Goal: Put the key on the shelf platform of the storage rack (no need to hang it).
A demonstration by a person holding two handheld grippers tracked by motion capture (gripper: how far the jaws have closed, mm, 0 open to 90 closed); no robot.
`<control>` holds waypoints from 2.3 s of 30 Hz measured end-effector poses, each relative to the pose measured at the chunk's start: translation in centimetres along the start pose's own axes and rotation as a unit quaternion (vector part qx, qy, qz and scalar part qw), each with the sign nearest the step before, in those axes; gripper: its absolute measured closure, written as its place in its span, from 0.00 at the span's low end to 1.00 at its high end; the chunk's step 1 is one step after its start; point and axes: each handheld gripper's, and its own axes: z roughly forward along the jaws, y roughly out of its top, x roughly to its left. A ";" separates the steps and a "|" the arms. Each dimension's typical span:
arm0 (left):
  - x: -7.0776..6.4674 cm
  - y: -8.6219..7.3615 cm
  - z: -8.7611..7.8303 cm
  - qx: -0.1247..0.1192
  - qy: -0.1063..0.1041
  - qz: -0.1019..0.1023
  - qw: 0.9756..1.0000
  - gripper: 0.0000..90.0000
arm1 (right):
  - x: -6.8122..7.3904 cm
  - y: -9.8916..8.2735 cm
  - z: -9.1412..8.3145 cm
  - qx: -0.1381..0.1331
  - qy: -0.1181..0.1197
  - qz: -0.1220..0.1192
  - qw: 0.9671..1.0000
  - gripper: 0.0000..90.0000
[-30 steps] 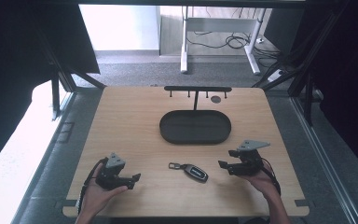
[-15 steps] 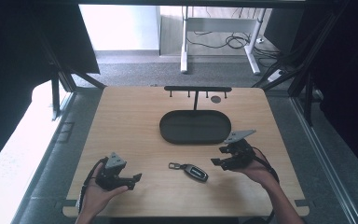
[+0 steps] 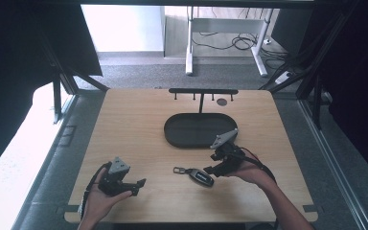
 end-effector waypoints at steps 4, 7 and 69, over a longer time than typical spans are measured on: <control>0.2 0.0 -0.2 -0.002 0.001 0.001 1.000 0.26 | 0.5 0.9 0.6 0.012 0.008 -0.011 1.000 0.46; 0.1 0.0 -0.3 -0.004 0.000 0.001 1.000 0.26 | 0.9 1.6 1.2 0.021 0.015 -0.016 1.000 0.46; 0.0 -0.1 -0.3 -0.010 0.005 0.011 1.000 0.27 | 0.6 1.2 8.9 0.150 -0.025 -0.018 0.988 0.54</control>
